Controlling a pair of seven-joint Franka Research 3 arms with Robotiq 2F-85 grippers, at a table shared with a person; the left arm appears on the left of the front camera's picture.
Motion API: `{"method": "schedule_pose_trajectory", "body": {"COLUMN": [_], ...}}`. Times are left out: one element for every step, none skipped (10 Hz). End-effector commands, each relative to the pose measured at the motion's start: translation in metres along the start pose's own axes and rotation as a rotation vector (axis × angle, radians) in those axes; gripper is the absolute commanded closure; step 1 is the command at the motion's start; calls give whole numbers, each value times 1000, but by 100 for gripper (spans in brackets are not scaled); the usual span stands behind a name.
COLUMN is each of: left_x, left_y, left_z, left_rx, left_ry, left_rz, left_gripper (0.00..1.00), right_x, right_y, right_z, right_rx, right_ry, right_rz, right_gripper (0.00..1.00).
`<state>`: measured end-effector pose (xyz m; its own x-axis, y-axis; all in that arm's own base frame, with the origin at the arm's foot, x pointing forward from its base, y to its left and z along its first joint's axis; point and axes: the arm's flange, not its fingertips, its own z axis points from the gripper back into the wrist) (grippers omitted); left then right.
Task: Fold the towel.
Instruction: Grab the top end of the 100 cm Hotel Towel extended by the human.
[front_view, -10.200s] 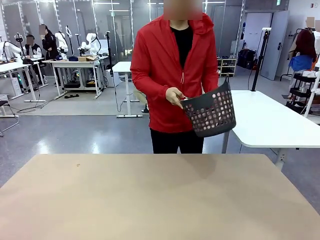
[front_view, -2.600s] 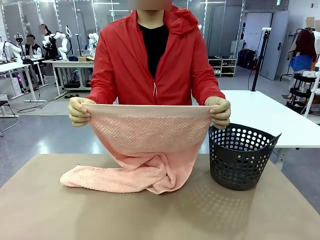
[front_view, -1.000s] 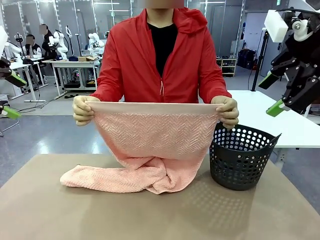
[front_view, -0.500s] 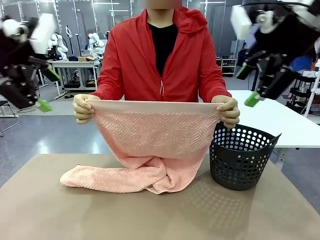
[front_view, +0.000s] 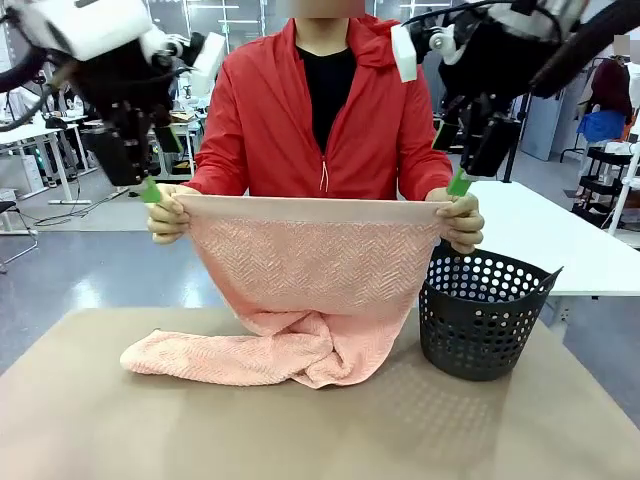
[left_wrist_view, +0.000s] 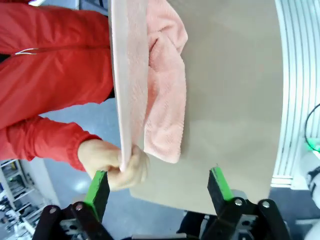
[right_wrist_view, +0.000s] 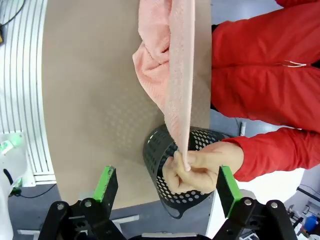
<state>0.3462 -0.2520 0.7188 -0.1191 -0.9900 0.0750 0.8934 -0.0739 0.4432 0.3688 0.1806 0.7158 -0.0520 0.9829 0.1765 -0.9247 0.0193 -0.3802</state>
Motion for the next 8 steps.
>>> {"method": "schedule_pose_trajectory", "body": {"left_x": [14, 17, 19, 22, 23, 24, 23, 23], "left_y": [13, 20, 26, 31, 36, 44, 48, 51], "left_z": [-1, -5, -16, -32, -47, -60, -70, -78], "left_rx": [1, 10, -3, -40, -68, -77, -78, -74], "left_ry": [29, 27, 24, 17, 29, 27, 28, 25], "left_rz": [27, 36, 44, 45, 51, 61, 71, 75], "left_gripper": [0, 0, 0, 0, 0, 0, 0, 0], "right_x": [15, 18, 21, 25, 28, 29, 30, 30], "right_y": [-15, -21, -26, -32, -37, -44, -47, -48], "right_z": [-8, -16, -26, -39, -52, -65, -74, -82], "right_rx": [0, 7, 11, 27, 49, 59, 60, 78], "right_ry": [34, 34, 22, 26, 51, 68, 62, 50], "right_rz": [-32, -39, -35, -29, -21, -18, -10, -9], "right_gripper": [0, 0, 0, 0, 0, 0, 0, 0]}}
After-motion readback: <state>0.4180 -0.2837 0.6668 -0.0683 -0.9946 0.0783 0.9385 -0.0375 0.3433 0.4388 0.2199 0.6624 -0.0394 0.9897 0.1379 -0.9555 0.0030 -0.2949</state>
